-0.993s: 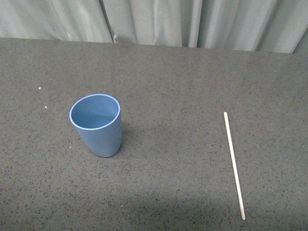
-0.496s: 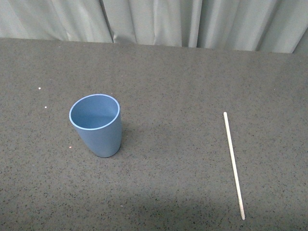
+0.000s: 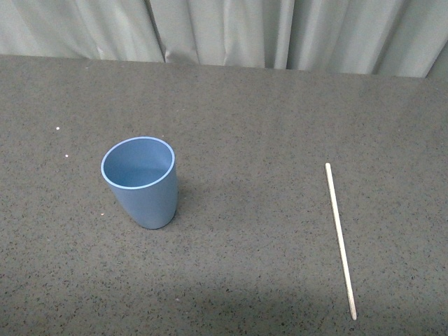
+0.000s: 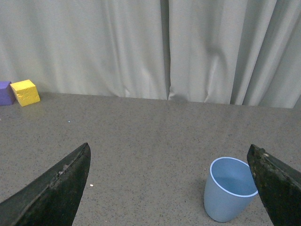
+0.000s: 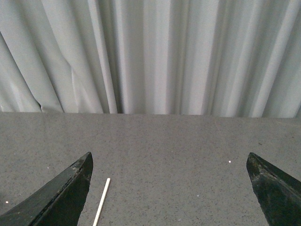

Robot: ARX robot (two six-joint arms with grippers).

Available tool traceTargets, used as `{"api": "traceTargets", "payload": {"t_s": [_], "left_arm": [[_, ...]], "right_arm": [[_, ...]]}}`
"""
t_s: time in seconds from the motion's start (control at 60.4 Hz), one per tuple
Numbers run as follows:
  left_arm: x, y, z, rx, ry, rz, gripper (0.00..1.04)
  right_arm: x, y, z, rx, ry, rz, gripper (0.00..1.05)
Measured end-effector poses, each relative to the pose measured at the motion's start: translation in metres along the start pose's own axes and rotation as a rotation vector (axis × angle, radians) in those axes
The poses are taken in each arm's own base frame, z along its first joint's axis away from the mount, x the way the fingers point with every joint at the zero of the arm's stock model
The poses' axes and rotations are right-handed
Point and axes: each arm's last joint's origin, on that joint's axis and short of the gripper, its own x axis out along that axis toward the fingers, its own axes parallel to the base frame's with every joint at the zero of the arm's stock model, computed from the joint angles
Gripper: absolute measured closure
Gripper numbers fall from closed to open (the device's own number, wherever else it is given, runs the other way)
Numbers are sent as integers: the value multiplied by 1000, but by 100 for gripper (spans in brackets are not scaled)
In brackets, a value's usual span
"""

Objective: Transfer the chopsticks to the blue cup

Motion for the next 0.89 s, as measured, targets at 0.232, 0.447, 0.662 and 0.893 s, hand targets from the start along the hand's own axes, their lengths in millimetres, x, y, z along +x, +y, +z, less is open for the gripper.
{"api": "traceTargets", "payload": {"t_s": [0.232,0.447,0.662,0.893], "left_arm": [[0,0,0,0,0,0,7],[0,0,0,0,0,0,7],[0,0,0,0,0,1,7],[0,0,0,0,0,1,7]], "right_arm": [[3,1,-1,-117,65,-124,9],[61,15,11,-235,325,3,9],[133,41,-1,-153,613,152,9],[201,69,-36,-99,905,177,9]]}}
